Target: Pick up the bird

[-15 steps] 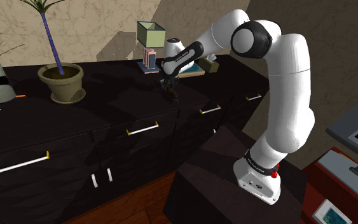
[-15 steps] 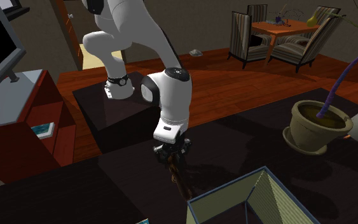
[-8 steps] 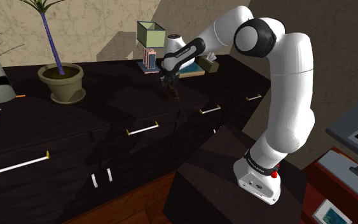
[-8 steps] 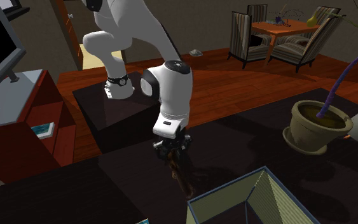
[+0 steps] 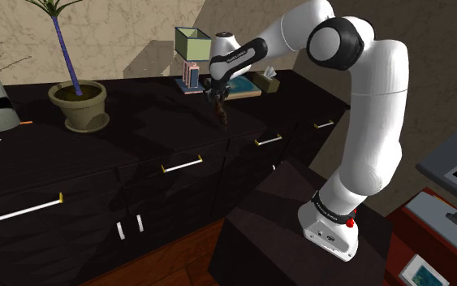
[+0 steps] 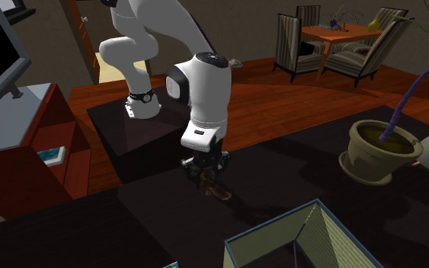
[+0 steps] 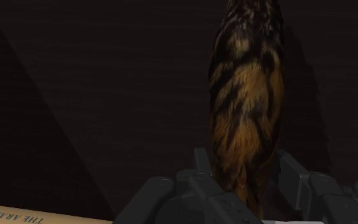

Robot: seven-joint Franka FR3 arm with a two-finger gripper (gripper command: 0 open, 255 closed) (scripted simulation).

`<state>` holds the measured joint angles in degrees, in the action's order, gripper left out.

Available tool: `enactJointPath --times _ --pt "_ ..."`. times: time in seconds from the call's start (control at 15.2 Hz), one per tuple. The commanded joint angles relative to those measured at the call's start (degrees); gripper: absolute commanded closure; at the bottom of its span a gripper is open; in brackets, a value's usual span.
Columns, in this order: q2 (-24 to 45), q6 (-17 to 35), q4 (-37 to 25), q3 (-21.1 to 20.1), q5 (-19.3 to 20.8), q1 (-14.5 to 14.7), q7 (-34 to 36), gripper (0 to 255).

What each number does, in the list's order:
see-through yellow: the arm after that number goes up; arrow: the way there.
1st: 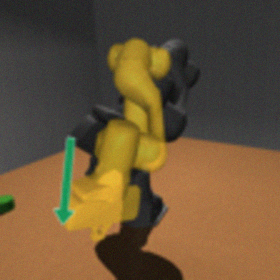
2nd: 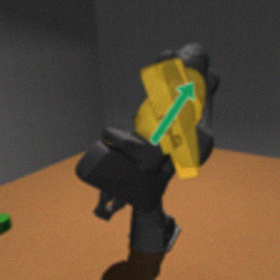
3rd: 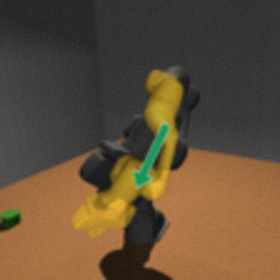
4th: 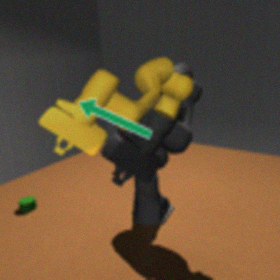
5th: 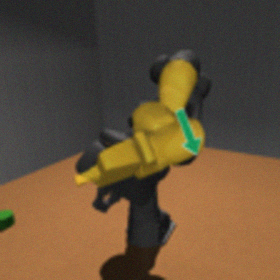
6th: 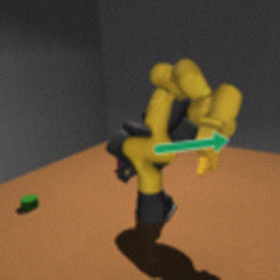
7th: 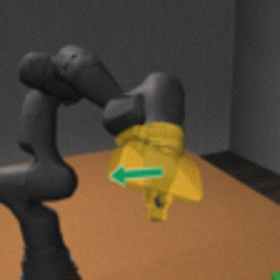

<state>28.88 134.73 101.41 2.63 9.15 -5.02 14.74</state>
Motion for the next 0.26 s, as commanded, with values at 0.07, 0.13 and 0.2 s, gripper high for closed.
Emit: enactJointPath --times 0.07,0.13,0.2 --pt "-1.28 -1.65 -0.37 -0.06 -0.14 -0.02 -0.29 255" --pt "-1.35 -1.73 -0.38 -0.07 -0.15 -0.02 -0.30 255" --pt "-1.35 -1.73 -0.39 -0.06 -0.15 -0.02 -0.30 255"
